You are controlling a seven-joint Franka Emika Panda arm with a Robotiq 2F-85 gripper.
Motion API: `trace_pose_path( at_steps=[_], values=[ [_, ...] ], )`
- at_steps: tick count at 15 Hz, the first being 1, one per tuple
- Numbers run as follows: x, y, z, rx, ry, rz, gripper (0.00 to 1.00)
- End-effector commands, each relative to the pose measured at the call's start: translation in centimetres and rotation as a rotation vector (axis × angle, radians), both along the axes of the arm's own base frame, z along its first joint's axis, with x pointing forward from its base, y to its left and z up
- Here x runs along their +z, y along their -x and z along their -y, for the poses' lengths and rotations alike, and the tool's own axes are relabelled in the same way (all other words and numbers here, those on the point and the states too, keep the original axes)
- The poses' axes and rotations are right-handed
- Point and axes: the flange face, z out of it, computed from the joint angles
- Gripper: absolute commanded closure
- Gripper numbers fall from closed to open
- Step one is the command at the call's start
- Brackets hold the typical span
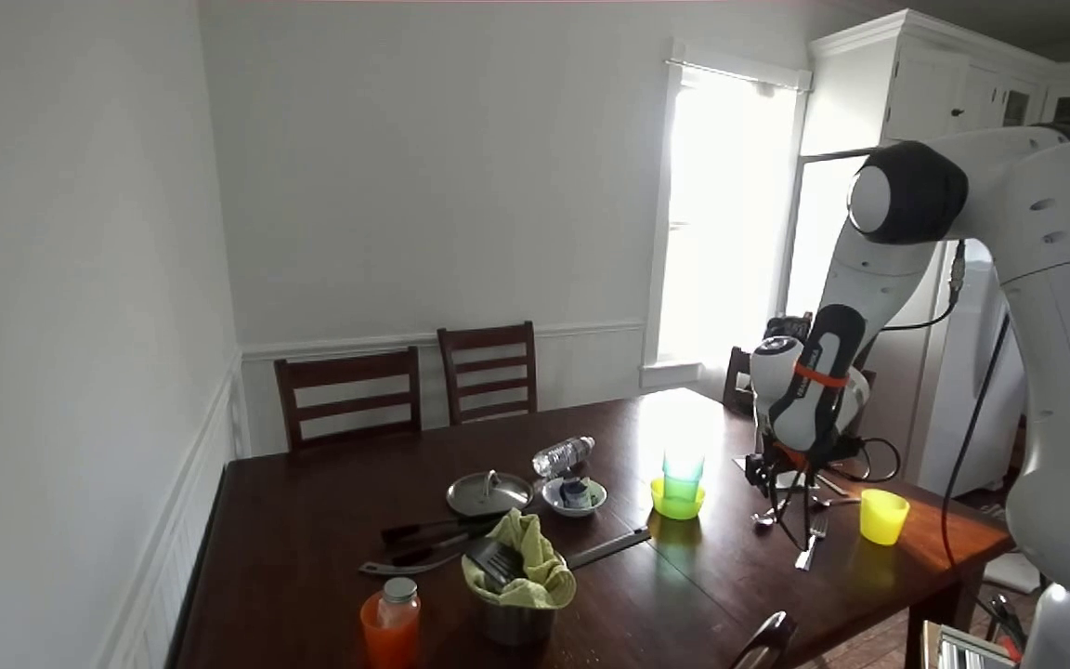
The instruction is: Pick up the spoon from the table and put it in the blue cup that is in the yellow bowl, pick up the fork and put it in the blue cup that is in the yellow bowl
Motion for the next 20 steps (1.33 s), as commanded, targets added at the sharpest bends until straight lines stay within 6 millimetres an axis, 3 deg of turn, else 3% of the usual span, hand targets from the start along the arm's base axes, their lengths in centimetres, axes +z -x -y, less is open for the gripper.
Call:
trace_pose_path(
  at_steps=[1,9,13,15,20],
  values=[
    [-1.5,-0.5,2.8,-0.116,-0.066,0.083,0.00],
    [-3.6,-2.4,7.1,-0.253,-0.149,0.162,0.00],
    [-4.8,-2.9,8.4,-0.316,-0.197,0.170,0.00],
    [-5.2,-3.1,8.7,-0.349,-0.234,0.168,0.09],
    [-5.7,-3.2,9.3,-0.433,-0.287,0.157,0.54]
  ],
)
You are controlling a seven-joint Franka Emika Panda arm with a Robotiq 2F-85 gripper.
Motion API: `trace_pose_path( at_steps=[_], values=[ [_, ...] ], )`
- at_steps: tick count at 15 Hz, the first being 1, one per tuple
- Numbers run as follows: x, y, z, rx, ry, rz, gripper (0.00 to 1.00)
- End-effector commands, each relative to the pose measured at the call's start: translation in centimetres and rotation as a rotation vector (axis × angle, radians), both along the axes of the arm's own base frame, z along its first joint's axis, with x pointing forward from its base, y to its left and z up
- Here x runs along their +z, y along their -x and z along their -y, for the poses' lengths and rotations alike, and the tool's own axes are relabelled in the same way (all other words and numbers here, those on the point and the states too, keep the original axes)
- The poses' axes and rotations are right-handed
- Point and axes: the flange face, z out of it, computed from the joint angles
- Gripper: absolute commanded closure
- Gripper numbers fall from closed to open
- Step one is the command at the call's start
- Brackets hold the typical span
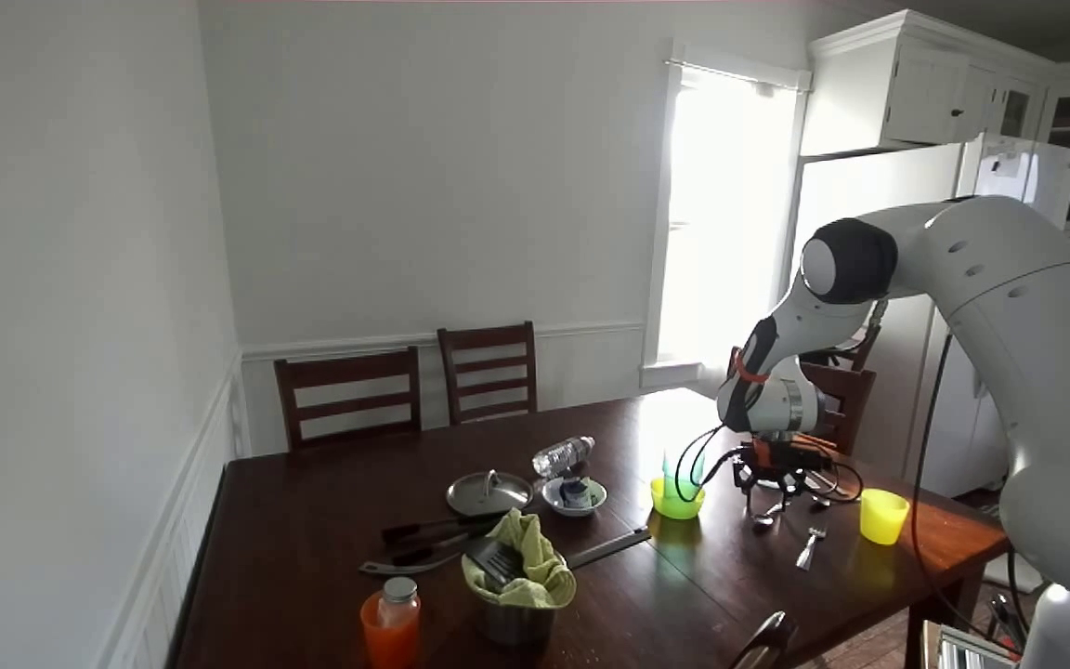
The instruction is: Pick up the spoon from the table and put it in the blue cup that is in the yellow bowl, pick up the fork and put it in the blue cup that is in the yellow bowl
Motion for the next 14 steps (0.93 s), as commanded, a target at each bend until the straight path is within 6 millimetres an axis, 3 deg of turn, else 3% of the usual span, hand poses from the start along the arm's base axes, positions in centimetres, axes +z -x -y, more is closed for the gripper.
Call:
trace_pose_path(
  at_steps=[1,7,11,14],
  values=[
    [-0.2,-0.2,1.3,-0.055,-0.038,0.007,0.60],
    [-0.1,-0.4,1.5,-0.074,-0.049,-0.006,0.99],
    [0.3,-1.0,1.1,-0.062,-0.022,-0.022,0.98],
    [3.1,-1.5,0.3,-0.026,0.024,-0.023,1.00]
  ],
)
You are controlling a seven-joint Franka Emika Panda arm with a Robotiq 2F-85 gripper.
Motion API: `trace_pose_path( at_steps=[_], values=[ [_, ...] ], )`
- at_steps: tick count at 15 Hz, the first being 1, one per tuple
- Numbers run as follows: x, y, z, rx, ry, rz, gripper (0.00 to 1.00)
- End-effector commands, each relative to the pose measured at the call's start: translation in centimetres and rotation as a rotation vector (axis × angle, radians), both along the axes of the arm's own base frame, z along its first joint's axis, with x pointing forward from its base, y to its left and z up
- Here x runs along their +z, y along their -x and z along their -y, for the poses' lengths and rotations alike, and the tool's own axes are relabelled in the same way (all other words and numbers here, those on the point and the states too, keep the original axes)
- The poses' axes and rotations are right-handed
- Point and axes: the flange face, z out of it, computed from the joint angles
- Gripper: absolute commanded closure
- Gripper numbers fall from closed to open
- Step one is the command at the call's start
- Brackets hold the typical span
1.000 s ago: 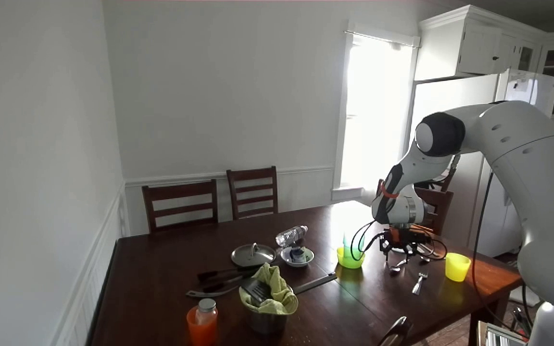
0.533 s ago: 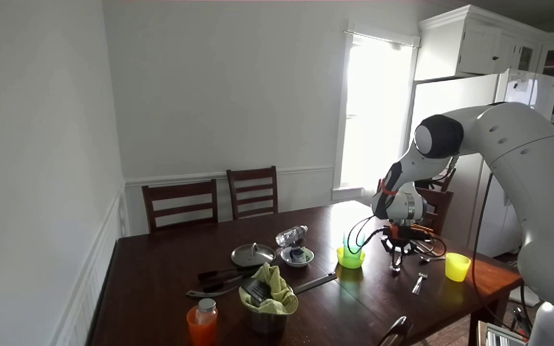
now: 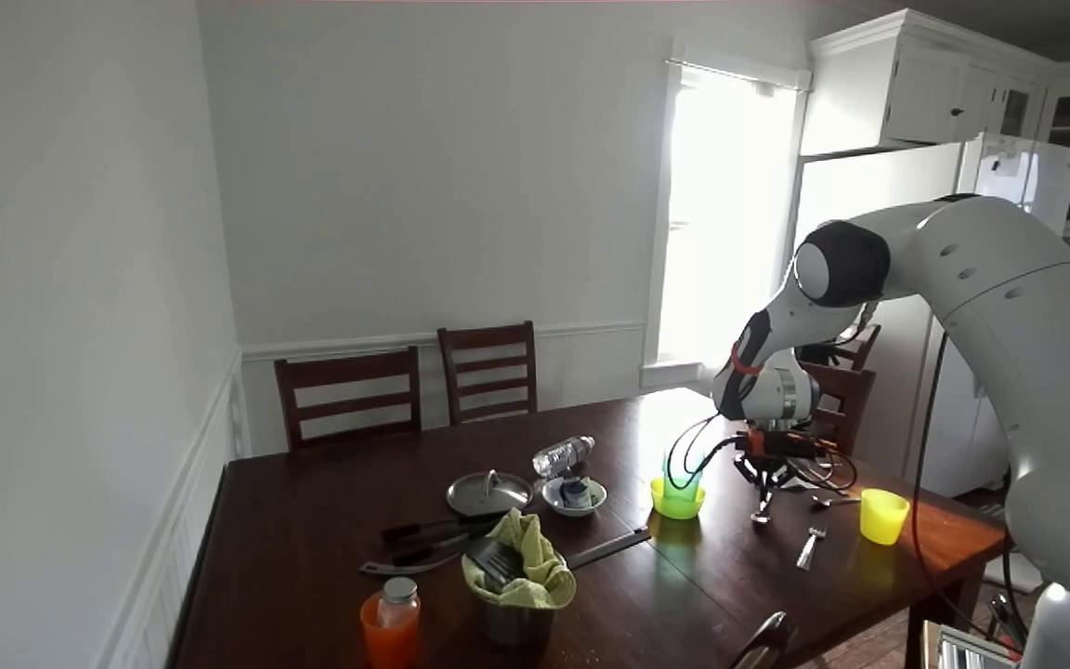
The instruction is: Pick up the spoon from the table and put it in the blue cup that is in the yellow bowl, pick up the fork and put it in the blue cup that is in the yellow bowl
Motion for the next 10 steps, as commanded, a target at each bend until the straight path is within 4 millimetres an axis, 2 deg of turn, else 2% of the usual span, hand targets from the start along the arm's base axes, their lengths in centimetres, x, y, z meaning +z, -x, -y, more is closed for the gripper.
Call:
trace_pose_path(
  at_steps=[1,4,5,6,7,10],
  values=[
    [2.4,-0.6,-1.1,0.027,0.050,-0.020,1.00],
    [3.7,-1.4,-1.8,0.067,0.082,-0.052,1.00],
    [3.5,-1.7,-1.8,0.078,0.080,-0.054,0.74],
    [3.2,-1.8,-1.8,0.079,0.076,-0.061,0.73],
    [2.8,-1.8,-1.6,0.078,0.082,-0.068,0.68],
    [1.6,-1.4,-1.3,0.079,0.071,-0.077,0.48]
  ],
)
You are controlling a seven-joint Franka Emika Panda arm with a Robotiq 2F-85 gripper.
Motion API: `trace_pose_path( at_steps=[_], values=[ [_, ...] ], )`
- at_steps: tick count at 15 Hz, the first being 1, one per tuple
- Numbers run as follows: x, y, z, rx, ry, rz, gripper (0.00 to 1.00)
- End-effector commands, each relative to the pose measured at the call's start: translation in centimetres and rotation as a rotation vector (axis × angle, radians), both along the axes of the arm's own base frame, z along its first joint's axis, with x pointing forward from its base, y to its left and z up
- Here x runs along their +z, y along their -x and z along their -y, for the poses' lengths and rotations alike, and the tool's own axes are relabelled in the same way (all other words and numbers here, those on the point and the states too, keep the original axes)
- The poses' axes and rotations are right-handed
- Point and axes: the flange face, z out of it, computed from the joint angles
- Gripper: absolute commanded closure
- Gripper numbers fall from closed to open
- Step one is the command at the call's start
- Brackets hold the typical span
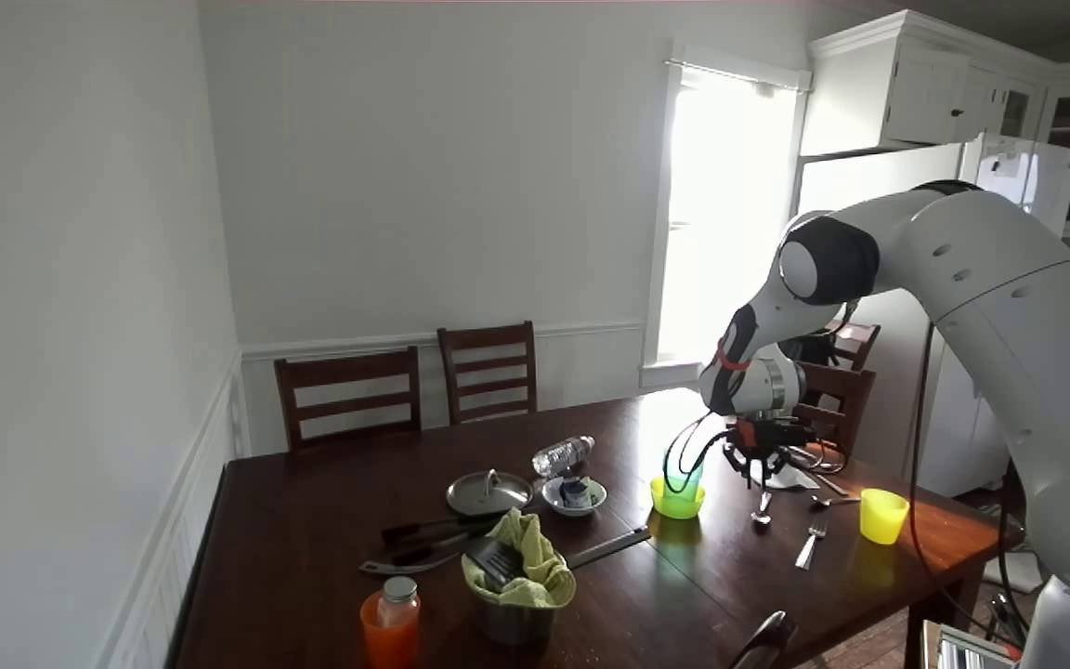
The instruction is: Pick up the spoon from the table and put it in the blue cup that is in the yellow bowl, pick up the fork and put it in the blue cup that is in the yellow bowl
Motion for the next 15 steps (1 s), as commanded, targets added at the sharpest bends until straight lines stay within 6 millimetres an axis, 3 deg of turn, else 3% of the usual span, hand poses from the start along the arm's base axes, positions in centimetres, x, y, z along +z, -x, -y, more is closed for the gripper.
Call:
trace_pose_path(
  at_steps=[1,6,8,9,10,15],
  values=[
    [-1.2,1.1,0.4,-0.003,-0.006,-0.028,0.40],
    [-3.0,1.6,0.5,-0.001,-0.030,-0.023,0.09],
    [-3.6,1.7,0.5,-0.001,-0.039,-0.021,0.20],
    [-3.8,1.7,0.5,-0.001,-0.044,-0.019,0.37],
    [-4.0,1.7,0.6,-0.002,-0.047,-0.018,0.38],
    [-4.4,1.3,0.5,0.000,-0.055,-0.009,0.73]
  ],
)
